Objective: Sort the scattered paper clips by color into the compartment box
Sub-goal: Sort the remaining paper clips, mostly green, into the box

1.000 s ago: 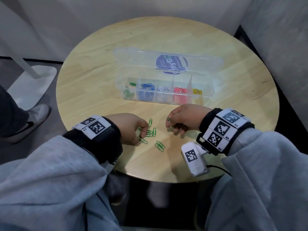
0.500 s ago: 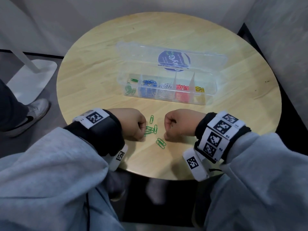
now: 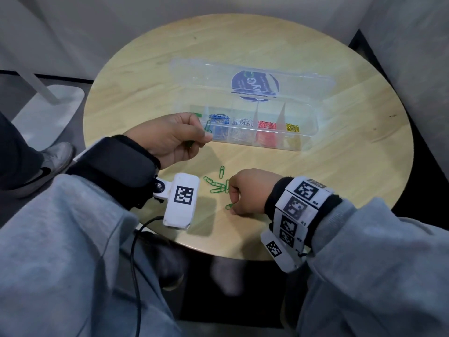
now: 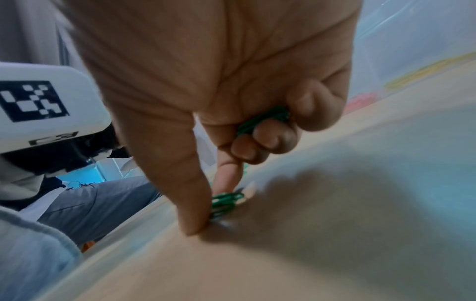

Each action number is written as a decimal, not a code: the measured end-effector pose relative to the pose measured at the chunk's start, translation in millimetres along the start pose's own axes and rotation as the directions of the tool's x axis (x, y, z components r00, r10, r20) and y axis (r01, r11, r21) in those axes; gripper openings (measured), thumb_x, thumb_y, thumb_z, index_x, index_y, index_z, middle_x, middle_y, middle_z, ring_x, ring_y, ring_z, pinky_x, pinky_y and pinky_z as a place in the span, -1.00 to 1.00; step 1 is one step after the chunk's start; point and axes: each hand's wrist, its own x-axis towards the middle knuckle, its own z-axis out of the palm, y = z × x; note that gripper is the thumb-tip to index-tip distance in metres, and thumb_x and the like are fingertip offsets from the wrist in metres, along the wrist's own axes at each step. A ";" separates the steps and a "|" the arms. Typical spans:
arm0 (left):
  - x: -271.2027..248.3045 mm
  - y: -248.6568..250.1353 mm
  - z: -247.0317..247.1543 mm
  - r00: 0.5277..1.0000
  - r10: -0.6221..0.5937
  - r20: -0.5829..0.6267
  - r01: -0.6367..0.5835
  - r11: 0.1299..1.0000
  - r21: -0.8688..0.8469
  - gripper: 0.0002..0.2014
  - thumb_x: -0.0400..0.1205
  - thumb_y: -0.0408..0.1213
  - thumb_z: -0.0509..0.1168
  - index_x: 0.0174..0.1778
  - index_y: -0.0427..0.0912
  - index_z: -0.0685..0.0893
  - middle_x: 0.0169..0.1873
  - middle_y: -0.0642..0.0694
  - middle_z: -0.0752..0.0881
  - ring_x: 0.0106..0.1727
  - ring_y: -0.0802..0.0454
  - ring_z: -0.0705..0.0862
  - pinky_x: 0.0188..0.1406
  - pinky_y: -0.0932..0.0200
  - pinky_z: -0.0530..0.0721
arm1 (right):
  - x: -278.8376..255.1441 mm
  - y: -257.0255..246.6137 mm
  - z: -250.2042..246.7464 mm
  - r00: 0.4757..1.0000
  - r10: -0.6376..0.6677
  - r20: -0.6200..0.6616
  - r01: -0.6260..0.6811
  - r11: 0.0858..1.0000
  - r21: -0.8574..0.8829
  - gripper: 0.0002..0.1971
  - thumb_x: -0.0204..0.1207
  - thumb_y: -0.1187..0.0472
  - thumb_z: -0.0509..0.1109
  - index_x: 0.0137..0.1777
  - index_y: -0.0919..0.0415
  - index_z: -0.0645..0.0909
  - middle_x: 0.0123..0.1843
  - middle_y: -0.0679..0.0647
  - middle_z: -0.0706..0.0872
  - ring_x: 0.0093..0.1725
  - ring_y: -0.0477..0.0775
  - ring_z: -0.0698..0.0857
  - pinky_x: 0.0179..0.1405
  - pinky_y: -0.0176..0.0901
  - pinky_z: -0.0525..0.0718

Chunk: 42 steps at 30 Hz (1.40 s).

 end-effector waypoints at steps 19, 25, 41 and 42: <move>-1.3 1.8 10.1 0.980 -0.196 0.041 0.200 0.966 -0.163 -0.75 0.63 -0.35 0.08 -0.30 -0.24 0.61 -0.49 -0.07 0.58 -0.58 0.14 0.59 -0.64 0.43 0.60 | -2.8 6.3 -6.4 1.000 -0.004 0.016 0.002 0.996 0.094 -0.82 0.38 0.24 0.40 -0.39 0.09 0.48 -0.32 0.00 0.59 -0.27 0.05 0.55 -0.39 -0.24 0.48; 5.9 -10.2 10.4 0.985 -0.138 -0.105 0.173 0.812 0.557 -0.93 0.56 -0.26 0.35 -0.20 -0.15 0.64 -0.48 -0.01 0.36 -0.48 0.10 0.28 -0.53 0.29 0.26 | -2.9 30.3 -28.1 0.995 0.082 -0.059 -0.031 0.802 0.597 -0.81 0.37 0.33 0.49 -0.38 0.10 0.59 -0.40 0.01 0.71 -0.47 -0.09 0.60 -0.24 -0.15 0.67; 6.0 -34.0 24.7 0.991 -0.135 -0.026 0.065 0.290 0.955 -0.84 0.42 -0.28 0.46 -0.18 0.00 0.63 -0.51 0.10 0.47 -0.47 0.19 0.42 -0.48 0.27 0.29 | 2.1 28.5 -33.1 0.986 0.167 0.023 -0.026 0.018 0.999 -0.78 0.63 0.28 0.19 -0.28 0.24 0.42 -0.39 0.11 0.46 -0.44 0.01 0.48 -0.62 -0.34 0.50; 7.0 -33.9 24.9 0.990 -0.139 -0.024 0.062 0.273 0.960 -0.86 0.43 -0.28 0.46 -0.21 -0.01 0.63 -0.50 0.09 0.49 -0.46 0.20 0.44 -0.48 0.28 0.30 | 2.1 27.9 -32.8 0.984 0.178 0.016 -0.032 0.083 0.996 -0.76 0.62 0.24 0.24 -0.30 0.22 0.40 -0.40 0.10 0.45 -0.47 0.00 0.46 -0.61 -0.31 0.48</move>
